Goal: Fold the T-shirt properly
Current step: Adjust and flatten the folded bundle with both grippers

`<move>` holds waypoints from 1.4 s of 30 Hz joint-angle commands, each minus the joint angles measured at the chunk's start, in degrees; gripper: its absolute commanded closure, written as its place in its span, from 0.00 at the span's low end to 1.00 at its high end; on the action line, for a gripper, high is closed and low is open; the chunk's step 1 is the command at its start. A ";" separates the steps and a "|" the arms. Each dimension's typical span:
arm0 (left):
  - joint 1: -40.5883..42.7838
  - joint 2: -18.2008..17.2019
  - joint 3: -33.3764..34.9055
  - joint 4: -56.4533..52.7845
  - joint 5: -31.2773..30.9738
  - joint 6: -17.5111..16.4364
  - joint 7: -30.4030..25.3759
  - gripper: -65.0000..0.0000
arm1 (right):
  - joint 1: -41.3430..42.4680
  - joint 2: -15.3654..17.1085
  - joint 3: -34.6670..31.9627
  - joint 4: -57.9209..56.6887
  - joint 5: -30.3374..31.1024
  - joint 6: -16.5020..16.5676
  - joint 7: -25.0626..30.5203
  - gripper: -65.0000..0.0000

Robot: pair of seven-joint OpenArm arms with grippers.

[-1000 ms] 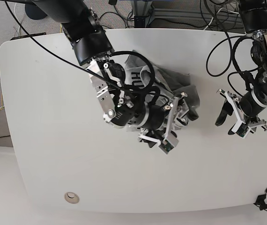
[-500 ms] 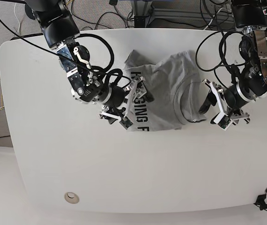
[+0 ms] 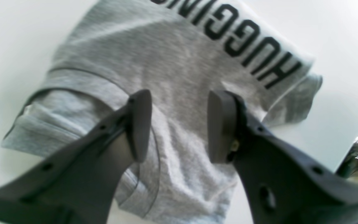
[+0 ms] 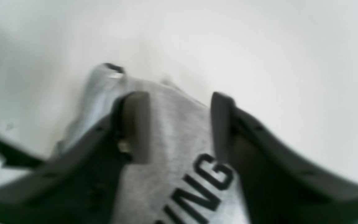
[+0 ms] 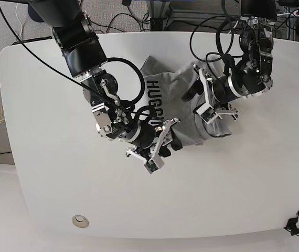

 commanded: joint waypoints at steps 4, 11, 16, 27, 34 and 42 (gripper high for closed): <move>-0.70 2.74 3.83 -4.69 9.14 -0.06 -1.23 0.89 | 1.77 0.19 0.12 -8.51 0.89 0.47 7.06 1.00; -2.37 0.72 6.38 -16.47 10.99 -0.06 -7.65 0.89 | -1.57 1.51 -0.76 -12.82 -5.62 0.56 12.25 1.00; -6.51 -2.88 6.38 -18.41 12.13 -0.06 -8.79 0.89 | -6.75 4.59 -0.67 -7.11 -7.55 0.56 11.98 1.00; -15.12 -5.26 6.38 -22.36 12.04 -0.06 -8.79 0.89 | -16.86 5.91 2.31 5.73 -7.90 -0.06 9.61 1.00; -9.93 -5.26 2.68 -9.79 11.96 -0.06 -8.35 0.89 | -15.28 5.82 3.63 17.95 -7.99 -0.06 2.49 1.00; 0.35 -5.26 1.54 -2.15 12.13 -0.06 -8.35 0.89 | -5.17 -1.39 3.81 5.82 -8.17 0.47 2.84 1.00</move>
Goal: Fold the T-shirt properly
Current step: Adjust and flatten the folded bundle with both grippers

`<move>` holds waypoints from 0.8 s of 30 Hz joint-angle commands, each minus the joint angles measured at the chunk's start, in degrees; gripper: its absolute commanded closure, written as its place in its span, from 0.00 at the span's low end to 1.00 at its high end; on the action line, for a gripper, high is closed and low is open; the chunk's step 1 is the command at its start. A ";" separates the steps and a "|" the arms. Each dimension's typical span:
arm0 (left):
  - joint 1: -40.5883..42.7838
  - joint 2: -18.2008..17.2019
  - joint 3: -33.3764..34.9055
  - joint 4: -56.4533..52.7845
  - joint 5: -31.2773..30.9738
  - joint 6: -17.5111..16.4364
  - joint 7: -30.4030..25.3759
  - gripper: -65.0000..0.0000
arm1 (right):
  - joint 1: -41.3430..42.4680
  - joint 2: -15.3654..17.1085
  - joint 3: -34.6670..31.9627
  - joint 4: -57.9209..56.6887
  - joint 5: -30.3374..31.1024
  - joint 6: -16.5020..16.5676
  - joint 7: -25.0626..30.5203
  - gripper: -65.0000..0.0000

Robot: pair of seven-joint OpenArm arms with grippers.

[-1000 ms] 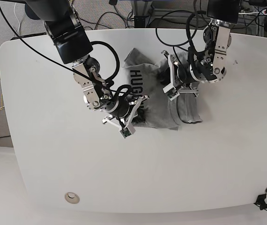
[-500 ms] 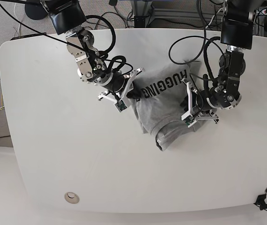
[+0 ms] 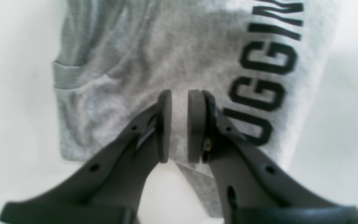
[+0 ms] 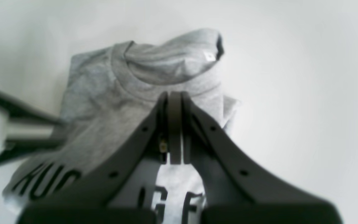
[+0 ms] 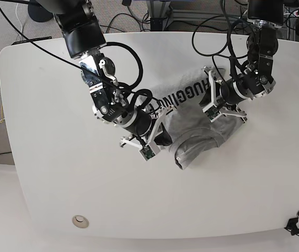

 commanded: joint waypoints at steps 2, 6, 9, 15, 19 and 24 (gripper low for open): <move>1.63 -0.21 -0.29 0.54 -0.55 0.12 -0.95 0.89 | 4.04 -2.01 0.29 -5.70 -0.90 0.36 3.05 1.00; 2.15 -0.12 0.14 -3.85 -0.55 0.12 -1.21 0.89 | 4.22 -3.59 0.20 -13.88 -4.41 0.45 10.70 1.00; -0.57 -0.03 0.32 -7.72 -0.55 0.12 -1.21 0.89 | 3.25 -3.77 0.29 -17.75 -6.17 0.45 13.60 1.00; -6.90 -0.03 4.10 -16.51 -0.55 0.12 -3.23 0.89 | -1.94 0.28 0.55 -16.34 -6.08 0.45 14.56 1.00; -8.13 -0.03 4.19 -17.13 -0.55 0.12 -4.64 0.89 | -5.45 3.44 0.64 -10.54 -6.00 0.36 14.12 1.00; -8.13 -0.29 3.92 -16.87 -0.63 0.12 -4.81 0.89 | -6.95 4.50 1.61 -8.69 -6.35 0.36 14.04 1.00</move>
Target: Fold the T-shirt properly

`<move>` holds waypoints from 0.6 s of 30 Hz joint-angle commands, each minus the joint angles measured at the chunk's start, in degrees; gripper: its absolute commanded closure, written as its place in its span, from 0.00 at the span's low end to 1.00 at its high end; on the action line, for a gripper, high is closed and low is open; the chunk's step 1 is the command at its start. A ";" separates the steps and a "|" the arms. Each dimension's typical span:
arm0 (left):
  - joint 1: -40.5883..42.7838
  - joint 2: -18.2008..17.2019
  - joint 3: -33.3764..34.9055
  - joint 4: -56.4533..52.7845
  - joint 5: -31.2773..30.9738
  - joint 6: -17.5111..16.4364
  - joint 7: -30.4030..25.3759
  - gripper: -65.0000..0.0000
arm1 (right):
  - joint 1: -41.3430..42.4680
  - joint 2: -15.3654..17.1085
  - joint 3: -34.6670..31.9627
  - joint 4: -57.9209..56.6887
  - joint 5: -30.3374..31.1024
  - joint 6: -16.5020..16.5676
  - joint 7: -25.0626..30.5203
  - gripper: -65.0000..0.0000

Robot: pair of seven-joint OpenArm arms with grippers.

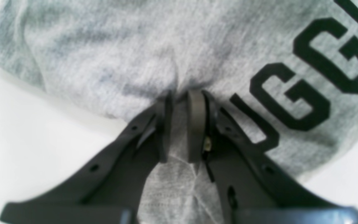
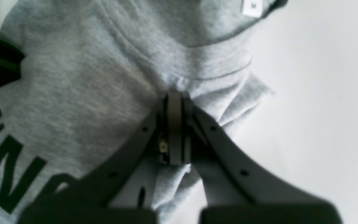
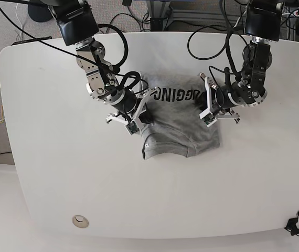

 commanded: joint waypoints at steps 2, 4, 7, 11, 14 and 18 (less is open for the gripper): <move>-0.70 -0.80 -0.58 2.18 -0.22 -0.06 -0.36 0.89 | 0.31 0.04 1.70 0.99 -0.42 0.21 0.55 1.00; -0.52 -0.89 -3.04 3.85 -0.13 -0.06 -0.36 0.89 | 0.22 0.04 1.70 3.72 -0.60 -0.23 0.55 1.00; 0.27 -0.53 -9.02 4.99 -0.13 -0.06 -0.71 0.89 | -1.54 0.74 3.11 8.64 -2.89 -0.32 0.64 1.00; 4.93 -0.36 -15.08 7.63 -0.13 -0.06 -10.20 0.89 | -6.29 0.57 7.24 14.79 -8.51 -0.32 1.87 1.00; 10.11 -0.36 -16.67 8.86 -0.13 -0.06 -19.17 0.89 | -11.91 0.57 11.81 18.05 -10.62 -0.32 7.23 1.00; 17.23 0.43 -19.57 11.06 -0.22 2.71 -28.40 0.89 | -19.12 0.57 16.47 19.63 -10.80 -0.32 15.59 1.00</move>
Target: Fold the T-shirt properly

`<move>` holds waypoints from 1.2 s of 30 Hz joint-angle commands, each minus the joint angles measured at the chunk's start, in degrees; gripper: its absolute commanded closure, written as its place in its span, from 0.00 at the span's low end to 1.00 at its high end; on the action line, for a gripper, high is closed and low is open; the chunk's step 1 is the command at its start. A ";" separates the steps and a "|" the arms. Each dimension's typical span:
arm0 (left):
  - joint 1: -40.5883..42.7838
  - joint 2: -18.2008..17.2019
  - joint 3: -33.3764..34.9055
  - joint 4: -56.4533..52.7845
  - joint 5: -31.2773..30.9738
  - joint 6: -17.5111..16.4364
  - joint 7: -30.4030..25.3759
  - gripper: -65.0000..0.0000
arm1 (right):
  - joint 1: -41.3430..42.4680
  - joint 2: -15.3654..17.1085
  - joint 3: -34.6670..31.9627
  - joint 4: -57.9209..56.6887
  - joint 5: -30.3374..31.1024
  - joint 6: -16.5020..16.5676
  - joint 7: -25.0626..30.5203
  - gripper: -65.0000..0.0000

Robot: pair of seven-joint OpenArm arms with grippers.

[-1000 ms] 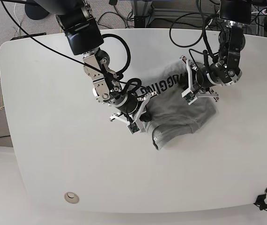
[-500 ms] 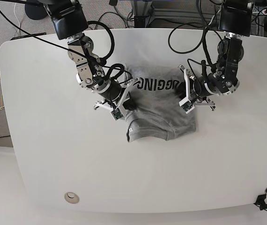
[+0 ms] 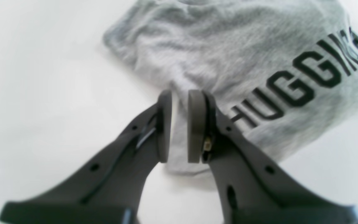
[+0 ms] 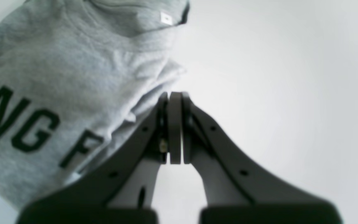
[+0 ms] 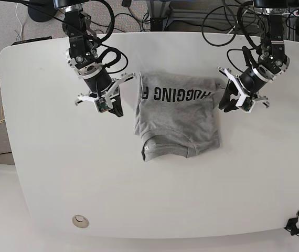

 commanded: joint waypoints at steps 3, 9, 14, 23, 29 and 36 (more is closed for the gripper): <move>6.60 2.26 -4.77 3.48 -1.07 0.57 -8.87 0.93 | -7.55 0.00 4.49 4.21 0.50 -0.67 8.51 1.00; 16.53 7.45 -11.36 10.43 -1.07 0.22 -10.63 0.98 | -19.33 0.08 5.19 10.01 0.50 -2.60 12.99 1.00; 24.80 9.12 -13.12 12.63 -1.16 0.13 -10.63 0.98 | -28.12 0.08 5.28 11.94 0.50 -3.31 14.57 1.00; 42.91 16.15 -16.46 14.74 -1.42 0.04 -10.72 0.98 | -43.60 0.52 9.59 11.94 0.50 -2.87 16.95 1.00; 48.44 18.08 -17.43 12.63 -1.33 -2.37 -10.80 0.98 | -50.28 1.84 9.85 10.98 0.50 -3.13 16.95 1.00; 39.48 15.71 -17.60 -2.76 -0.81 -2.37 -10.72 0.98 | -46.06 1.58 9.59 -3.97 0.68 -3.13 16.95 1.00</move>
